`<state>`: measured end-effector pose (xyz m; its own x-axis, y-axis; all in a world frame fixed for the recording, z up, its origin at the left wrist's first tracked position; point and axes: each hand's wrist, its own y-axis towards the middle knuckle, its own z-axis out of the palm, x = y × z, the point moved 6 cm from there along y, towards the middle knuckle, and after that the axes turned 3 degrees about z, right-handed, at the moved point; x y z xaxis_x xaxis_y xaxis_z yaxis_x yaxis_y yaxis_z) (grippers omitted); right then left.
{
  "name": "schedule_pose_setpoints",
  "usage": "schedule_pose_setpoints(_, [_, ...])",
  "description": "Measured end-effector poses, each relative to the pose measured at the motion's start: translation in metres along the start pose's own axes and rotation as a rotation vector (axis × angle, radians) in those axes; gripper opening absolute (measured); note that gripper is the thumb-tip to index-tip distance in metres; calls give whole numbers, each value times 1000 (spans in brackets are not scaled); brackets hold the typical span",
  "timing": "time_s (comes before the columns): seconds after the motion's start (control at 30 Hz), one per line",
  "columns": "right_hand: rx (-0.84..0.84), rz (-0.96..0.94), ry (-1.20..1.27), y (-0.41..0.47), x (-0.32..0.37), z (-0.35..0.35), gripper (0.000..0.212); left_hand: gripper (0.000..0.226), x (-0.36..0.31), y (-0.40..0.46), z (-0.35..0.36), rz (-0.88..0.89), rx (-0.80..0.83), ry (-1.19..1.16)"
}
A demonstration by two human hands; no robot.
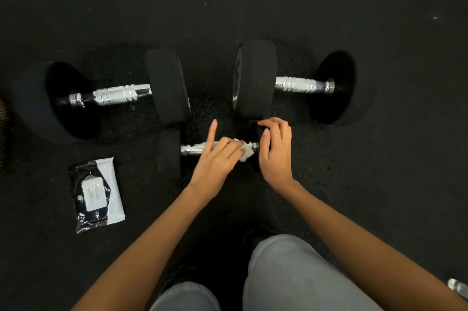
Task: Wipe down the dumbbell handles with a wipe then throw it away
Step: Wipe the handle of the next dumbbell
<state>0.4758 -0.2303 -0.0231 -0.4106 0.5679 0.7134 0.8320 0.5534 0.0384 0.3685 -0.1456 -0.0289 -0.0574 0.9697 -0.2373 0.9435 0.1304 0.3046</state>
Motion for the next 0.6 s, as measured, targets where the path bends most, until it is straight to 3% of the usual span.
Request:
schedule_pose_setpoints(0.1, [-2,7,2,0,0,0,31,27,4,-11,-4,-45,-50,-22])
schedule_pose_setpoints(0.33, [-5,-10,1,0,2,-1,33,32,-11,7,5,40,25,-78])
schedule_pose_setpoints(0.43, [-3,-3,-2,0,2,-1,32,31,8,-4,2,-105,22,-106])
schedule_pose_setpoints(0.6, [-6,0,-1,-1,2,-2,31,37,12,4,5,-373,147,-101])
